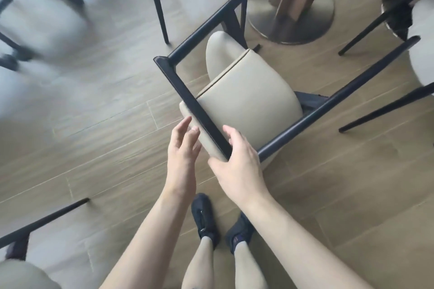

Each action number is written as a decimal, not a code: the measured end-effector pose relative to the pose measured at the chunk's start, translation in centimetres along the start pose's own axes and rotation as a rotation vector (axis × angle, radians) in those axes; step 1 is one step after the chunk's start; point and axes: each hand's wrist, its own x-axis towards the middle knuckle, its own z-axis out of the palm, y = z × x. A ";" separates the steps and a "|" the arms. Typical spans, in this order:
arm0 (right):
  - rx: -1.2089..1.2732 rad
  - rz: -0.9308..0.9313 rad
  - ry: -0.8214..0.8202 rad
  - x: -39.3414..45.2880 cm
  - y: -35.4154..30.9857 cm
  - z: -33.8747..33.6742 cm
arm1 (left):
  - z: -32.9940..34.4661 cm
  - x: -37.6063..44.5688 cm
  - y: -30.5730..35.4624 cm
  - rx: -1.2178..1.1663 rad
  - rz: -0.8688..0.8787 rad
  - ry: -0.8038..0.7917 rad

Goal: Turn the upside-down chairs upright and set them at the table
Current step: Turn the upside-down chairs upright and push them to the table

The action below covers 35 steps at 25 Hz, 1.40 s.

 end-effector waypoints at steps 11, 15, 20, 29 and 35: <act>-0.425 0.113 -0.047 4.1 5.9 6.2 | -1.1 6.5 -8.2 0.065 -0.249 0.078; -0.467 0.132 -0.017 6.2 7.4 6.7 | 0.1 8.0 -8.6 0.102 -0.276 0.067; -0.631 0.097 0.069 7.1 9.3 7.8 | 1.3 10.5 -8.9 0.029 -0.373 0.053; -0.848 -0.058 0.099 8.2 9.5 7.3 | 2.3 11.1 -9.2 -0.055 -0.459 0.222; -0.809 -0.046 0.037 5.5 7.2 5.1 | 2.6 7.8 -6.1 0.016 -0.498 0.235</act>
